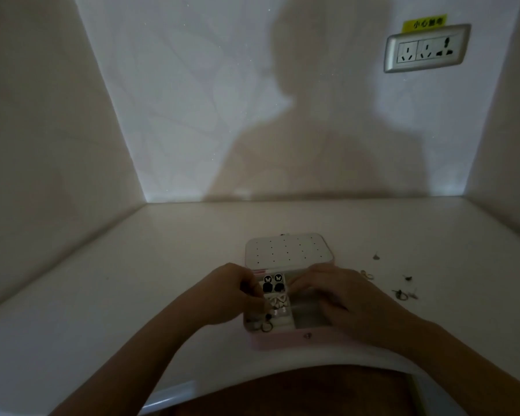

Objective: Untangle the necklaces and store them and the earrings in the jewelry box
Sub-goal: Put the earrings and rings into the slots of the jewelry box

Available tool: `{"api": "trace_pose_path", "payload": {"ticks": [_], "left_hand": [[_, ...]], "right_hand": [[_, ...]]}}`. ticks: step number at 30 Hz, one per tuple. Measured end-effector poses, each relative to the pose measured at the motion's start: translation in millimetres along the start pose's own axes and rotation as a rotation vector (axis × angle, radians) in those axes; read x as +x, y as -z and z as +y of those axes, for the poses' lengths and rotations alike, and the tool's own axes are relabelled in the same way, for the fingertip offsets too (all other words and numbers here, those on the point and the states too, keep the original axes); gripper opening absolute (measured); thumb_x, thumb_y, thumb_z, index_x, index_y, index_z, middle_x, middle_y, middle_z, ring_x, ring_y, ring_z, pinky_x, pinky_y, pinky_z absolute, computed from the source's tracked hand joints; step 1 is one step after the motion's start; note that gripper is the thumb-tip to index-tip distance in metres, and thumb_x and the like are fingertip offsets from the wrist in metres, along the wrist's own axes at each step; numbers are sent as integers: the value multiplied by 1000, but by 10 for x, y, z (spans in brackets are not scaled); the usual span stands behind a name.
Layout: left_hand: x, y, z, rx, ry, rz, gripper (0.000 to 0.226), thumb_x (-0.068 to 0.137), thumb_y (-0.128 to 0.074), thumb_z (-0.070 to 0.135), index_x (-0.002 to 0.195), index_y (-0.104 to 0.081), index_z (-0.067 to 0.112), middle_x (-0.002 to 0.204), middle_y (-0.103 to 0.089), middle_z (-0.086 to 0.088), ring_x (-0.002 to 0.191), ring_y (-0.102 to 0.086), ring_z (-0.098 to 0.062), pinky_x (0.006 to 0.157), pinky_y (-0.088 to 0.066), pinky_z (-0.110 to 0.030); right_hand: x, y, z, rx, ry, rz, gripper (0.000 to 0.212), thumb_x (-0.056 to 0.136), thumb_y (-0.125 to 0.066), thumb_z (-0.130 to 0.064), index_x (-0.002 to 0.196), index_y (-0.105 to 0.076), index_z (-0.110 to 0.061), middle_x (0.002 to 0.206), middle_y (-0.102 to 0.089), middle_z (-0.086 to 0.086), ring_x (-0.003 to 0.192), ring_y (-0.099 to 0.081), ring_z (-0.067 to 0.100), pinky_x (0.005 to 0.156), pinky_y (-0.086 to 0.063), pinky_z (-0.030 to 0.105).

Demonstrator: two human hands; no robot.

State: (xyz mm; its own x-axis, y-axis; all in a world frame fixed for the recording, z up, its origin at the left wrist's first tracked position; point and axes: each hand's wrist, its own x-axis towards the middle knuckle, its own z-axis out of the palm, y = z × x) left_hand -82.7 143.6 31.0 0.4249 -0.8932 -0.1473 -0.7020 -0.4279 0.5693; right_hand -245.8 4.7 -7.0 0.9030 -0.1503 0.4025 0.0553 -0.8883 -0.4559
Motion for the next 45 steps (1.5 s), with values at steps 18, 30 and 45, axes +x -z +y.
{"api": "trace_pose_path", "payload": {"ticks": [18, 30, 45], "left_hand": [[469, -208, 527, 182, -315, -174, 26, 96, -46, 32, 117, -62, 34, 125, -56, 11, 110, -49, -7, 82, -36, -15], [426, -134, 373, 142, -294, -120, 26, 96, -47, 24, 114, -66, 24, 121, -58, 7, 103, -50, -6, 89, -39, -19], [289, -7, 186, -44, -264, -17, 19, 94, -52, 24, 103, -69, 27, 117, -57, 6, 90, -54, 0, 78, -49, -16]], "right_hand": [[-613, 879, 805, -164, -441, -112, 12, 70, -78, -42, 75, -70, -48, 88, -64, -20, 87, -54, -5, 69, -42, 13], [-523, 723, 770, -139, -301, -100, 27, 75, -77, -29, 71, -66, -53, 86, -66, -23, 79, -60, 4, 69, -47, 15], [-393, 694, 518, -192, -301, 75, 11, 78, -75, -19, 78, -75, -30, 71, -67, -17, 74, -60, -2, 63, -41, 8]]}}
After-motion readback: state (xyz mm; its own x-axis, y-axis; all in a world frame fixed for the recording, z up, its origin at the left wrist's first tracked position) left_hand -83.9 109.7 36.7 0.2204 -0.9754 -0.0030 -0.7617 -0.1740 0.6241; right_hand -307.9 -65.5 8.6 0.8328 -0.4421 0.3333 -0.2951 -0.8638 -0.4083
